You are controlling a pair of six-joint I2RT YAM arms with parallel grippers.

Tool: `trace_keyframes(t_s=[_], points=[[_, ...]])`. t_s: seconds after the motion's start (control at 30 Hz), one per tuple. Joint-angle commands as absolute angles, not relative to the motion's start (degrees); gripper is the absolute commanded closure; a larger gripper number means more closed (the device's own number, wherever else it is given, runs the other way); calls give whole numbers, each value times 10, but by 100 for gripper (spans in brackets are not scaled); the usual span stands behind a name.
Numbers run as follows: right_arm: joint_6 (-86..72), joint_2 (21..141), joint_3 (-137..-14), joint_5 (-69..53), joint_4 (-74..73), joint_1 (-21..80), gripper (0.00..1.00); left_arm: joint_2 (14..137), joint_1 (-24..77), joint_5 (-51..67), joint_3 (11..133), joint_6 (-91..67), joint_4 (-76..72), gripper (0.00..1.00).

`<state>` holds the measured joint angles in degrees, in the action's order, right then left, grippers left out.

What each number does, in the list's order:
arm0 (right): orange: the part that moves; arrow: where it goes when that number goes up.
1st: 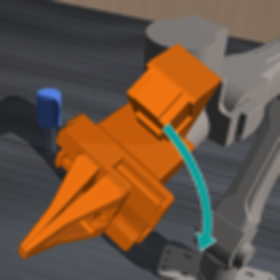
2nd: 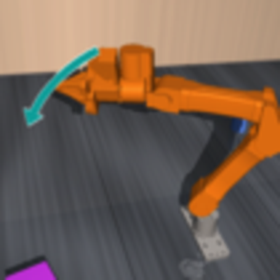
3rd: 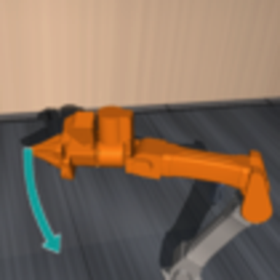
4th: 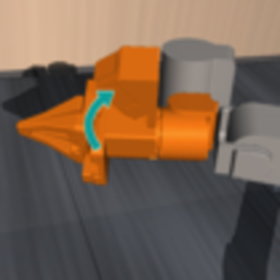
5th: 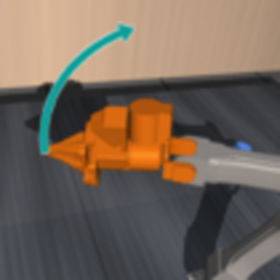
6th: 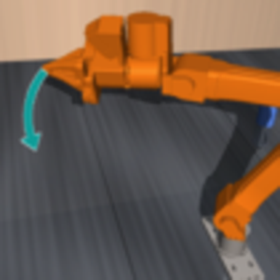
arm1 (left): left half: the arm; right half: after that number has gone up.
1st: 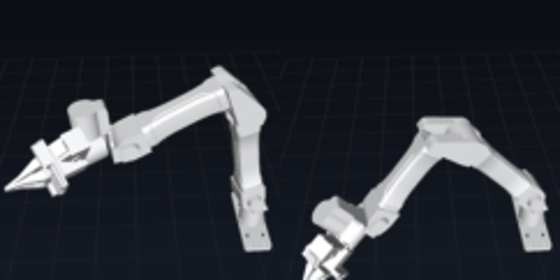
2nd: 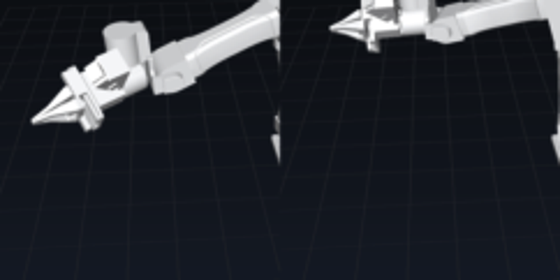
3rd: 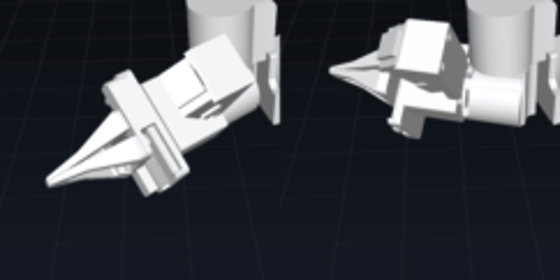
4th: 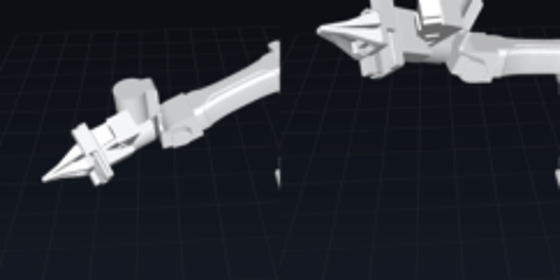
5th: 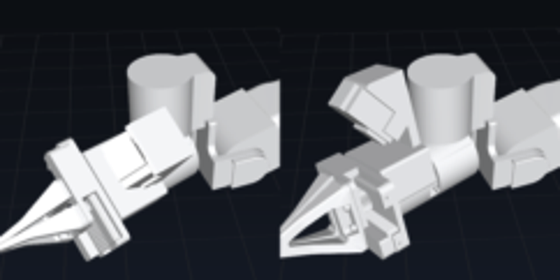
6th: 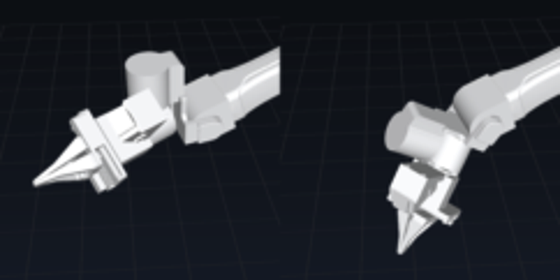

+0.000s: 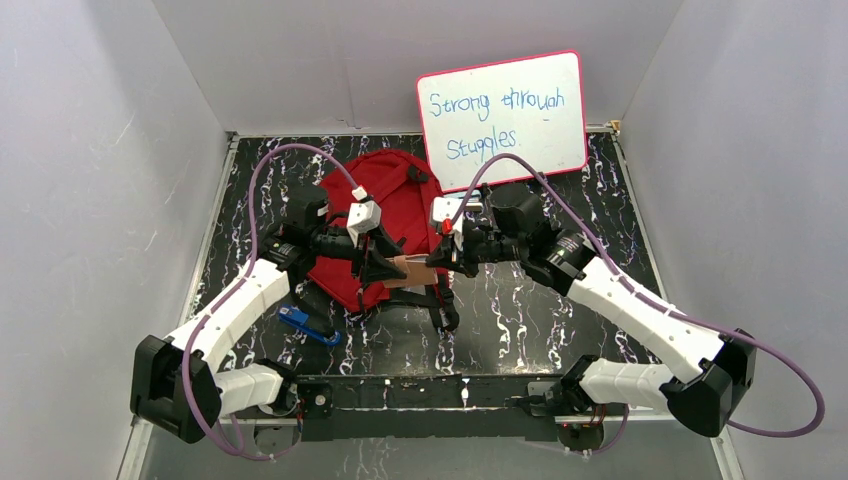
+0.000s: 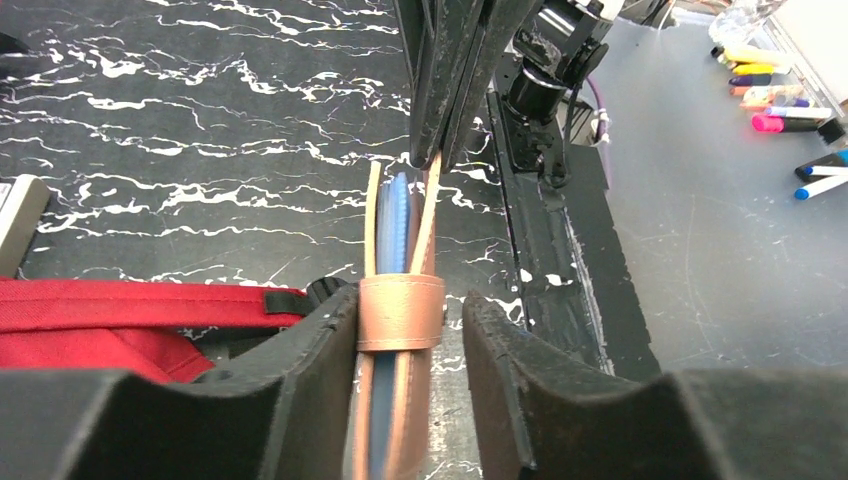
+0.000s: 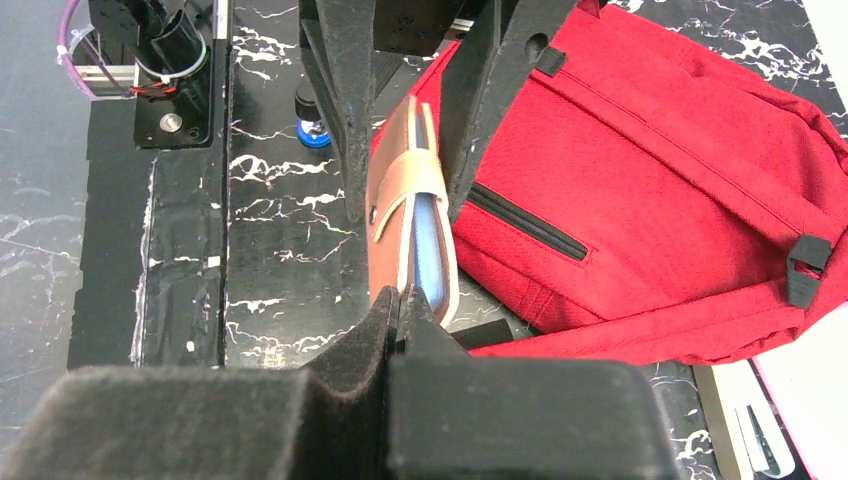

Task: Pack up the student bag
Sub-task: Pick up the personal item from the center of the board.

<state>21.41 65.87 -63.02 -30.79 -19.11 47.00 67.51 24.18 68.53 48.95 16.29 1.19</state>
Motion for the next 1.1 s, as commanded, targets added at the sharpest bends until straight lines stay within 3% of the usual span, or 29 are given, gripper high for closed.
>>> trace_keyframes(t_s=[0.0,0.27,0.33,0.37,0.47,0.63,0.8,0.93,1.07], points=[[223,636,-631,-307,-135,473,100,668,245,706,512,163,14,66],[210,631,-620,-294,-125,473,98,670,246,714,514,168,15,100],[200,626,-616,-271,-118,473,83,670,246,710,517,168,17,100],[190,622,-613,-245,-109,473,66,672,246,705,520,154,13,100],[143,598,-595,-144,-71,473,48,681,246,719,541,98,-20,100],[23,536,-564,71,-21,473,36,667,246,590,512,-27,-154,100],[-66,461,-490,160,70,472,27,649,246,410,432,-273,-450,100],[-127,452,-453,146,132,472,23,660,246,307,405,-417,-611,100],[-169,486,-447,67,201,472,16,649,246,249,392,-460,-716,100]])
